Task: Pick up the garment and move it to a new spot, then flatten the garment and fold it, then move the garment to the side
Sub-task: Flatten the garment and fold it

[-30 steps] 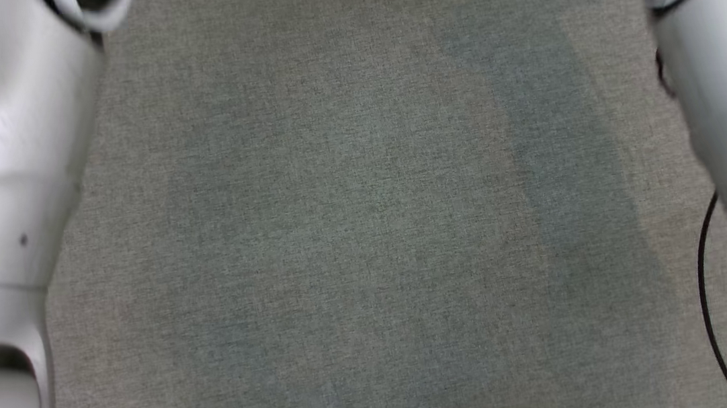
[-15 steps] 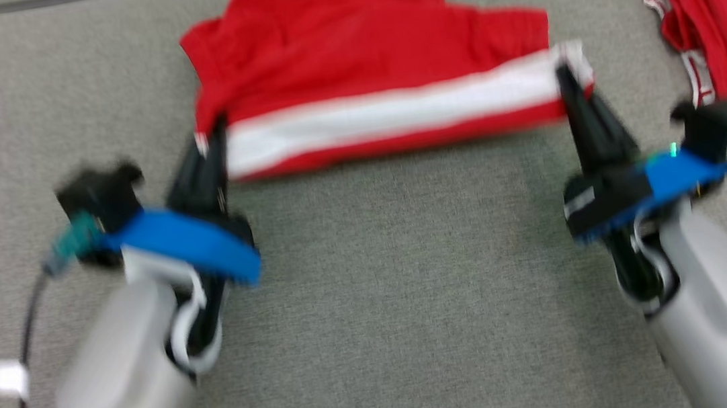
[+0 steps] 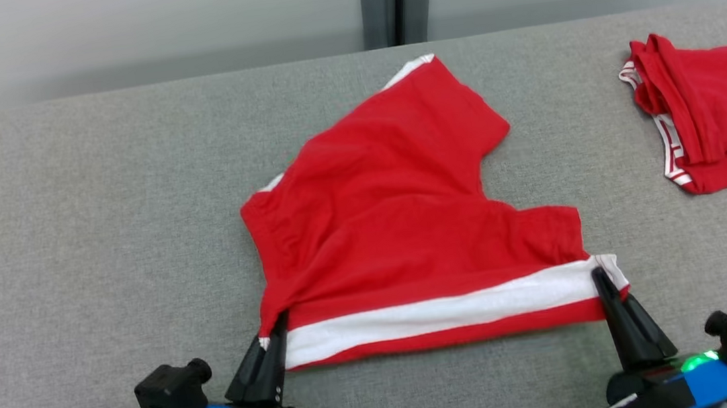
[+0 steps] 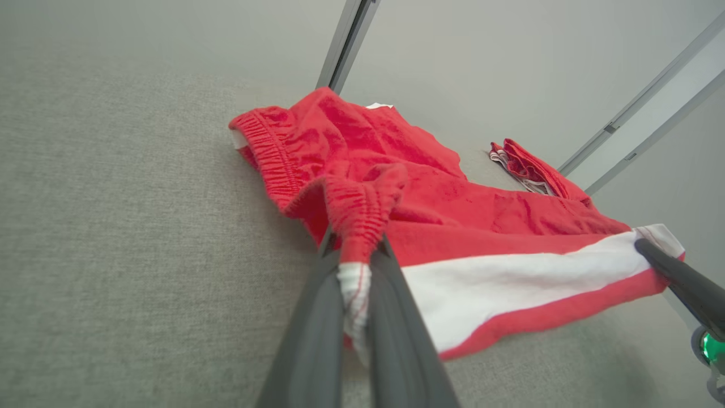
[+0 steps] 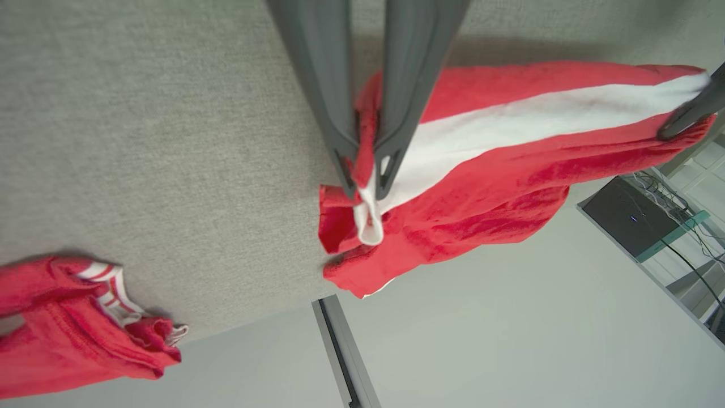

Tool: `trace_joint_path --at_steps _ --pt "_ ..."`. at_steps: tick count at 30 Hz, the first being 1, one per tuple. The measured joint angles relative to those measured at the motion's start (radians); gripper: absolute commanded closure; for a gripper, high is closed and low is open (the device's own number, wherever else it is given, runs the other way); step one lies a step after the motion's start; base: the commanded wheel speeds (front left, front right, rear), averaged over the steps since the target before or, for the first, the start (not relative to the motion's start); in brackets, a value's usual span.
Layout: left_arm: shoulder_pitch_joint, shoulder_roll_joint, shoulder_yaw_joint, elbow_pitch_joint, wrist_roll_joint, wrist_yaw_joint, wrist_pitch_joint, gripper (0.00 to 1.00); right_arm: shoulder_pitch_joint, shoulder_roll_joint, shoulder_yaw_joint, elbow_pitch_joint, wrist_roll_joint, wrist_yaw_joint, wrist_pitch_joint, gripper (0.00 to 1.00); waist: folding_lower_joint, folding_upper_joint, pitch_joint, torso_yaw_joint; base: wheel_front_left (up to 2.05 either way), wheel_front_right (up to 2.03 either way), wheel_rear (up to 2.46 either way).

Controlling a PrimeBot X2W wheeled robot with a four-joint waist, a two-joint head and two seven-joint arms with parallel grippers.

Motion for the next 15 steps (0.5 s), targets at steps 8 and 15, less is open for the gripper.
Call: trace_joint_path --at_steps 8,15 --pt "0.012 0.016 -0.005 -0.082 0.002 0.026 0.027 1.00 0.021 0.014 -0.076 -0.064 -0.049 0.000 0.035 1.00 0.0002 0.0000 0.000 0.001 0.00 0.00 0.00" --pt "-0.093 -0.014 -0.012 -0.048 0.005 0.010 0.054 1.00 -0.154 -0.014 -0.107 -0.020 -0.091 0.000 0.086 1.00 0.0004 0.0000 0.028 0.014 0.00 0.00 0.00"
